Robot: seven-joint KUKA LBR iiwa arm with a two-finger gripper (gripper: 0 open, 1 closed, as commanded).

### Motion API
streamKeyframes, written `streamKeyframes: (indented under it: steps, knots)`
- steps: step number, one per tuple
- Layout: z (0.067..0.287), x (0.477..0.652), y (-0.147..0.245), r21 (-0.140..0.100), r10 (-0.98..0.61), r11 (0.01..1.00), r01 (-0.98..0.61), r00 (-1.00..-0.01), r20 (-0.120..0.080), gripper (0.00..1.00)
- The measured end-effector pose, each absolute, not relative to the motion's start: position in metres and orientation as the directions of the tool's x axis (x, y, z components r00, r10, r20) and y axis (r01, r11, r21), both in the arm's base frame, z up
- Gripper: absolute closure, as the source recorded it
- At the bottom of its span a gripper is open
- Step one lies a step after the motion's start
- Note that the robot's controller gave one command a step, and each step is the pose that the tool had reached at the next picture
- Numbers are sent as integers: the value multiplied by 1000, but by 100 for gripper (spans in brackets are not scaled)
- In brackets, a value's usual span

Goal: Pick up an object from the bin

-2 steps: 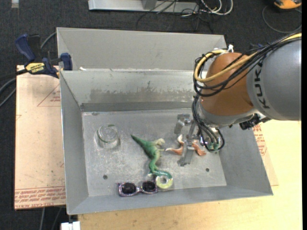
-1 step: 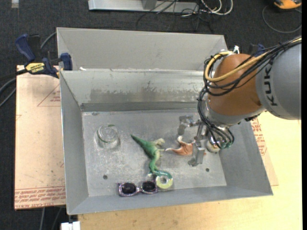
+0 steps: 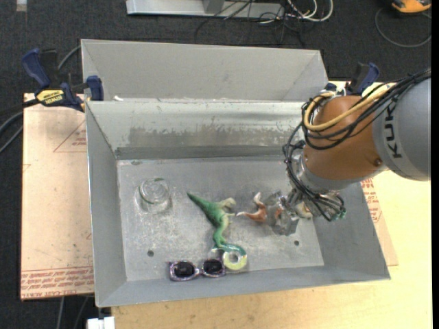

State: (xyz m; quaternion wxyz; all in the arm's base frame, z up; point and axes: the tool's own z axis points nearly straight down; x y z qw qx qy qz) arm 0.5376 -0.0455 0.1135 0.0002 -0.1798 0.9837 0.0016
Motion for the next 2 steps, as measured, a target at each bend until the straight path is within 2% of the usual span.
streamKeyframes:
  steps: [1,2]
  knots:
    - [114,538,-46,3,-354,935,-354,-935,-1,100]
    - [149,555,-48,1,-371,929,-371,-929,-8,100]
